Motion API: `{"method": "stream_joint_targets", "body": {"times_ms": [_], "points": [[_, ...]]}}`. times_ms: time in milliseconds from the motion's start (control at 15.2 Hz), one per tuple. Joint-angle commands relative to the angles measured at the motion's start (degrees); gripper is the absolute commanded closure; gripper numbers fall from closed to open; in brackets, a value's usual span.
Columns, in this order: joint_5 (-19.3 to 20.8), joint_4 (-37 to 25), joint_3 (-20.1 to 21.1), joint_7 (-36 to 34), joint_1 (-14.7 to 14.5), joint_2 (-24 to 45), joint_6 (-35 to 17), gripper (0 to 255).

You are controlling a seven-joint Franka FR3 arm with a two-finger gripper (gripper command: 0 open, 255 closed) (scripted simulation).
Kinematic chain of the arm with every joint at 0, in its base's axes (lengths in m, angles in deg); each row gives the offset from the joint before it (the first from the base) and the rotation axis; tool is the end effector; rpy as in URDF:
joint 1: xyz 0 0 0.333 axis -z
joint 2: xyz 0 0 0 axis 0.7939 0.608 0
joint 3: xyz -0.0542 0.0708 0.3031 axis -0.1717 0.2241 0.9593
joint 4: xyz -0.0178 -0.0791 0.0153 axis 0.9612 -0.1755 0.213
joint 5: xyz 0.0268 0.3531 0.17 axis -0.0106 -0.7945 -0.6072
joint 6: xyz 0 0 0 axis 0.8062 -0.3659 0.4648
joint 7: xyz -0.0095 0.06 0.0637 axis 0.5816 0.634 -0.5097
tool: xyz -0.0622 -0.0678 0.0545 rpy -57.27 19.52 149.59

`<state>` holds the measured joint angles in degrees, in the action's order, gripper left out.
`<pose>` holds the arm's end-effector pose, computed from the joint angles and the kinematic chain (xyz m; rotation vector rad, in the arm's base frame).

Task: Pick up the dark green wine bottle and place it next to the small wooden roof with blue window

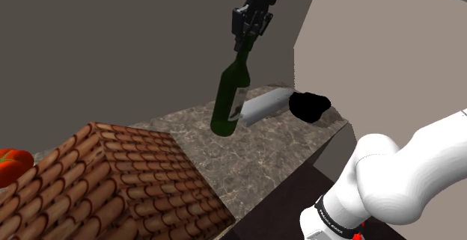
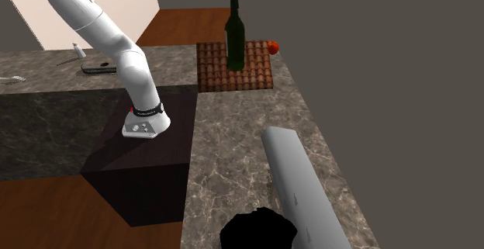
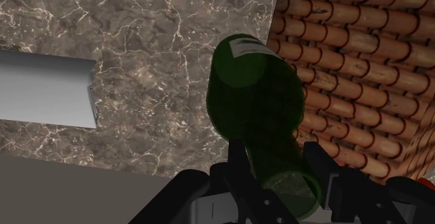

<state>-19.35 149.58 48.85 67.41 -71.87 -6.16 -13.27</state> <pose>0.4073 0.1399 0.6649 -3.1221 -0.1758 -0.1466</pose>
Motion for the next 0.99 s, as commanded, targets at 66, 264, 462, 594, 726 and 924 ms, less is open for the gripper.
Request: {"method": "stream_joint_targets", "body": {"times_ms": [66,264,462,594,726,924], "points": [[0.0,3.2,0.0,0.0,0.0,-0.8,-2.4,255],[0.0,6.0,0.0,-0.1,0.0,-1.4,-4.7,255],[0.0,8.8,0.0,-0.1,0.0,-1.8,-7.0,255],[0.0,10.6,0.0,-0.1,0.0,-2.1,-8.5,255],[0.0,12.3,0.0,-0.1,0.0,-2.3,-10.0,255],[0.0,14.8,0.0,-0.2,0.0,-2.5,-12.3,255]]}}
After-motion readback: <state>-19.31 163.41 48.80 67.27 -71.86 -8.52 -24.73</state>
